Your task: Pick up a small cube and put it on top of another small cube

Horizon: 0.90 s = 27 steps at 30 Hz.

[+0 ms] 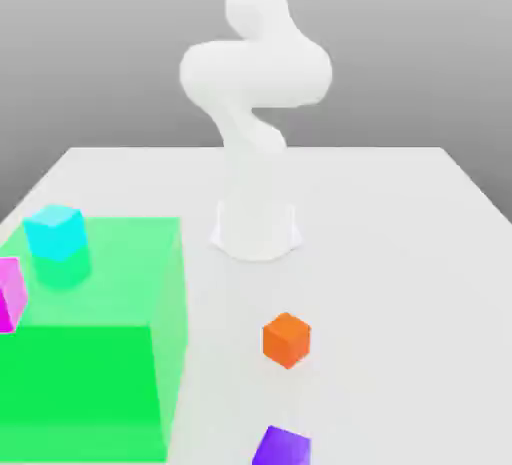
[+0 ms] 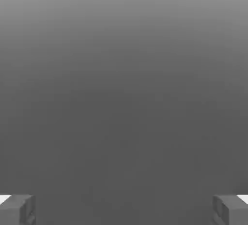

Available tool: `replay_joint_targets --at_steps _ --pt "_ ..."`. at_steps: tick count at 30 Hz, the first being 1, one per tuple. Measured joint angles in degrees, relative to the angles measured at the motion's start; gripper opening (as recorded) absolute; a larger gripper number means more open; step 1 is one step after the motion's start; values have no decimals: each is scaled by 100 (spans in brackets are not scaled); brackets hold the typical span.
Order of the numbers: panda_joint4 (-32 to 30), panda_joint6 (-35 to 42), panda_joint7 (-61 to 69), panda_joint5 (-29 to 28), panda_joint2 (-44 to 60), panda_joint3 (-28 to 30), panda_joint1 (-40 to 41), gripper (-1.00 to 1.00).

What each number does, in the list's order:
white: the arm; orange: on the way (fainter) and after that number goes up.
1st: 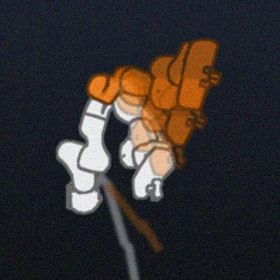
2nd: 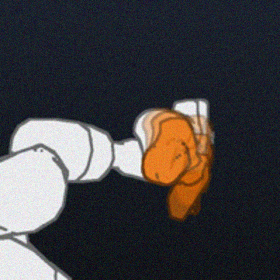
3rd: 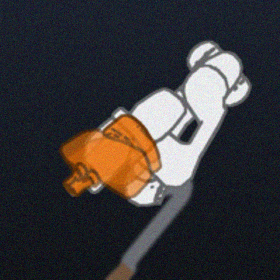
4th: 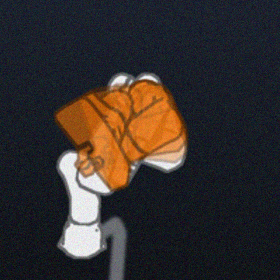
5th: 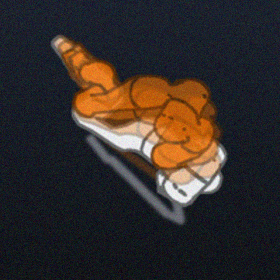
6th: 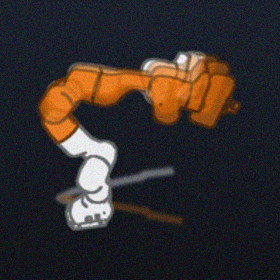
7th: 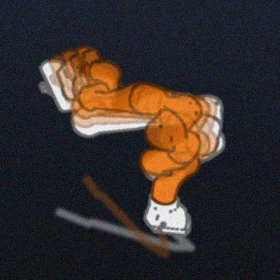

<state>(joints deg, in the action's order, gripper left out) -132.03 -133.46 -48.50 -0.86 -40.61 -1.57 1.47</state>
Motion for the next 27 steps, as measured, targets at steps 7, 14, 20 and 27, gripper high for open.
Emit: replay_joint_targets --at_steps 7,14,20,27 --pt "-71 -477 -790 -290 1489 -412 367 0" --pt "-139 -937 -1607 -632 2949 -636 544 0" --pt "-200 -1342 -2214 -798 4187 -676 558 0" --pt "-284 -1843 -2658 -615 5586 -696 486 0"
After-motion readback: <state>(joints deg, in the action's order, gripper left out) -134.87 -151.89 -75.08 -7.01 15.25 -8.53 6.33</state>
